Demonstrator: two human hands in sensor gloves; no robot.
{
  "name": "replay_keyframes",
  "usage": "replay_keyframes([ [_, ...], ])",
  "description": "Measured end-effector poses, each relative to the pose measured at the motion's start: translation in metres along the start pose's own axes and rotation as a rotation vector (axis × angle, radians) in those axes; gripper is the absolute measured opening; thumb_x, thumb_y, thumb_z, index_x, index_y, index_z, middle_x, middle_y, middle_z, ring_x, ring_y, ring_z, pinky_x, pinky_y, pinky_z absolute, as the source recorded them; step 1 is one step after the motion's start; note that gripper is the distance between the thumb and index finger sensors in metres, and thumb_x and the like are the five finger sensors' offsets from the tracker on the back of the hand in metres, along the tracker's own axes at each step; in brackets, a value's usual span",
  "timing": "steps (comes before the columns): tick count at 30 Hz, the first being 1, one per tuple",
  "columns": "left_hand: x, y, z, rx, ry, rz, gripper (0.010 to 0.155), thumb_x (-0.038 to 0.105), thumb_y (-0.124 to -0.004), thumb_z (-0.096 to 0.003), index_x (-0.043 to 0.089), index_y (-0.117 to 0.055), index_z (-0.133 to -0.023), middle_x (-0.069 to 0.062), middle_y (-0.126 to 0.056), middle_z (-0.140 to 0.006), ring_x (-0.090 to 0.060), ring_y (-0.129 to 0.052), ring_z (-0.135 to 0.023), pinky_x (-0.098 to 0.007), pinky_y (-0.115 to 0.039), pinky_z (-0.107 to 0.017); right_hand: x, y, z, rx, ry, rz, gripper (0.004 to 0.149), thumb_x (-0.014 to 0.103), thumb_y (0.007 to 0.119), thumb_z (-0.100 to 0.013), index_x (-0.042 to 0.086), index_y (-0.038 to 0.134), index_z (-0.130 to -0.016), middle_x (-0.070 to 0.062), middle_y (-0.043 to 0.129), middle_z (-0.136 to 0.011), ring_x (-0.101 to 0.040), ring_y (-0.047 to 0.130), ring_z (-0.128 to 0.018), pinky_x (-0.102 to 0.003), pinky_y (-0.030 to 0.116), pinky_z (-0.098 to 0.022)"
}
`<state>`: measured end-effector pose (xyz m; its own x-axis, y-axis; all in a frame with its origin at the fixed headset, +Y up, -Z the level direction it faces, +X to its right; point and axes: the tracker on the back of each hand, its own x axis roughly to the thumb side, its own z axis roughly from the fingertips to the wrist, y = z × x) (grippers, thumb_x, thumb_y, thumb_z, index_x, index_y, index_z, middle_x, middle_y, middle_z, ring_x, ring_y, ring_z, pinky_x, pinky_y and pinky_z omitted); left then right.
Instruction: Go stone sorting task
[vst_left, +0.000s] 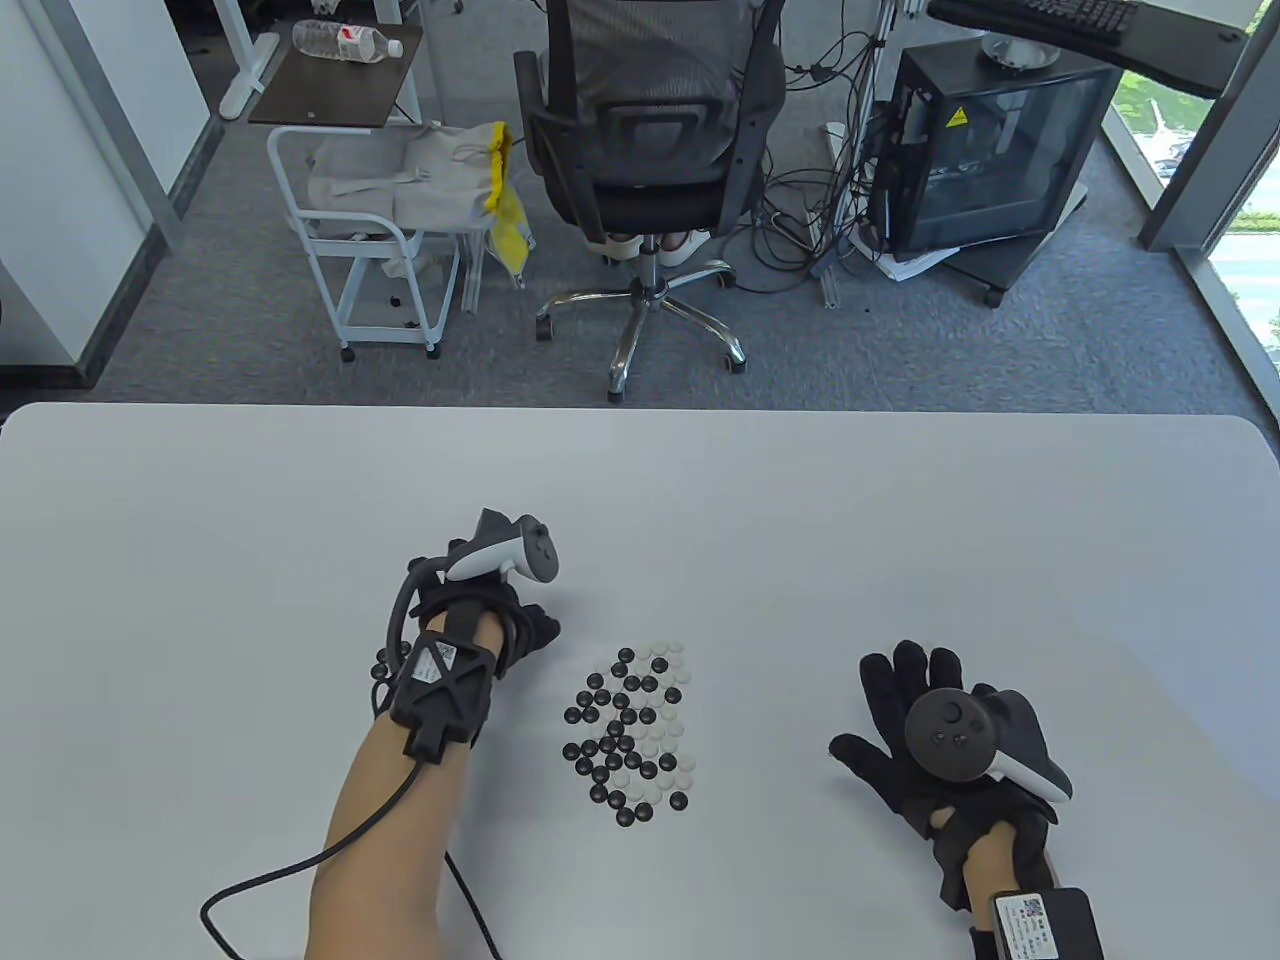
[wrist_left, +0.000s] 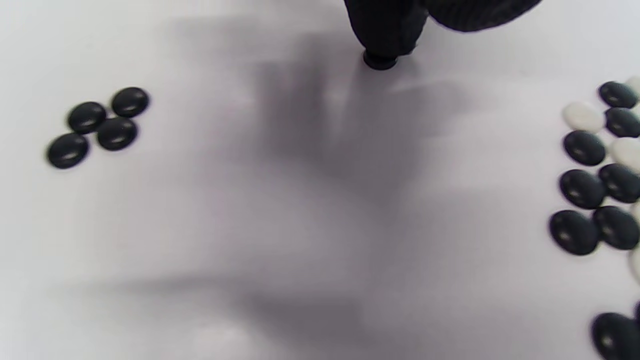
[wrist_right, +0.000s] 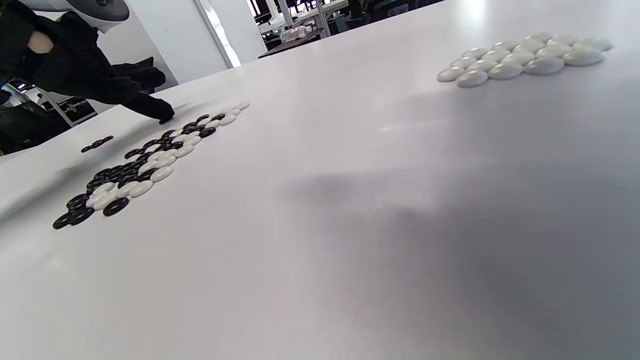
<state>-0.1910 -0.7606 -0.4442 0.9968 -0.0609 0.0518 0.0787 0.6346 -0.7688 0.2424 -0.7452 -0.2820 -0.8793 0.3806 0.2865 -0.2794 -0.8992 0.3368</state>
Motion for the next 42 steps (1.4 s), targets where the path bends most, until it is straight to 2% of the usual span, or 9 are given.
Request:
replay_keyframes([
  [5,-0.042,-0.011,0.008,-0.009,0.059,0.05,0.068,0.056,-0.049,-0.0454,0.039,-0.054,-0.111,-0.014,0.016,-0.109,-0.048,0.02,-0.092,-0.079,0.003,-0.053,-0.001,0.001,-0.001,0.012,0.008,-0.001,0.086,0.052,0.054,-0.062,-0.004,0.016,-0.115,-0.045,0.002,-0.11,-0.068,-0.004,-0.093,-0.089,0.006,-0.053],
  [9,-0.06,-0.017,0.012,-0.013,0.089,0.065,0.068,0.056,-0.049,-0.0454,0.039,-0.055,-0.111,-0.014,0.016,-0.109,-0.048,0.02,-0.092,-0.079,0.003,-0.053,0.0,0.002,-0.002,0.019,0.008,-0.011,0.086,0.052,0.054,-0.062,-0.004,0.016,-0.115,-0.045,0.001,-0.11,-0.068,-0.004,-0.093,-0.089,0.007,-0.053],
  [16,-0.074,-0.023,0.017,-0.021,0.119,0.08,0.068,0.056,-0.05,-0.0454,0.038,-0.056,-0.111,-0.014,0.015,-0.109,-0.048,0.019,-0.092,-0.079,0.002,-0.053,0.0,0.002,-0.002,0.024,0.008,-0.012,0.087,0.052,0.054,-0.062,-0.004,0.016,-0.115,-0.045,0.002,-0.11,-0.069,-0.004,-0.093,-0.089,0.006,-0.053],
  [25,-0.076,-0.022,0.022,-0.021,0.15,0.067,0.069,0.055,-0.051,-0.0458,0.037,-0.056,-0.112,-0.015,0.014,-0.109,-0.048,0.018,-0.092,-0.079,0.001,-0.053,0.001,0.001,-0.002,0.02,0.001,-0.012,0.087,0.052,0.055,-0.062,-0.004,0.016,-0.115,-0.045,0.001,-0.11,-0.069,-0.004,-0.093,-0.089,0.006,-0.053],
  [29,-0.054,-0.015,0.037,0.017,0.055,0.02,0.069,0.056,-0.053,-0.0466,0.036,-0.057,-0.112,-0.016,0.013,-0.11,-0.049,0.017,-0.092,-0.079,0.001,-0.053,0.002,0.0,-0.002,0.018,-0.005,-0.012,0.086,0.052,0.054,-0.062,-0.004,0.016,-0.115,-0.045,0.002,-0.11,-0.069,-0.004,-0.093,-0.089,0.006,-0.053],
  [33,-0.002,-0.017,0.061,0.048,-0.146,-0.106,0.067,0.055,-0.055,-0.0476,0.033,-0.068,-0.11,-0.018,0.005,-0.113,-0.05,0.013,-0.093,-0.079,-0.003,-0.053,0.001,0.0,-0.002,0.017,-0.003,-0.014,0.086,0.052,0.054,-0.062,-0.004,0.016,-0.115,-0.045,0.002,-0.11,-0.069,-0.004,-0.093,-0.089,0.007,-0.053],
  [37,0.051,-0.032,0.08,0.038,-0.267,-0.258,0.065,0.055,-0.056,-0.0483,0.033,-0.072,-0.108,-0.019,-0.001,-0.114,-0.051,0.007,-0.095,-0.08,-0.007,-0.055,0.001,0.0,-0.002,0.017,-0.001,-0.015,0.087,0.052,0.055,-0.062,-0.004,0.016,-0.115,-0.045,0.001,-0.11,-0.069,-0.002,-0.093,-0.089,0.007,-0.053],
  [42,0.103,-0.054,0.093,-0.003,-0.433,-0.342,0.064,0.054,-0.057,-0.0488,0.032,-0.073,-0.107,-0.02,-0.004,-0.115,-0.052,0.004,-0.095,-0.079,-0.009,-0.054,0.002,0.0,-0.002,0.013,-0.004,-0.012,0.086,0.052,0.054,-0.062,-0.004,0.016,-0.115,-0.045,0.002,-0.11,-0.069,-0.002,-0.093,-0.089,0.007,-0.053],
])
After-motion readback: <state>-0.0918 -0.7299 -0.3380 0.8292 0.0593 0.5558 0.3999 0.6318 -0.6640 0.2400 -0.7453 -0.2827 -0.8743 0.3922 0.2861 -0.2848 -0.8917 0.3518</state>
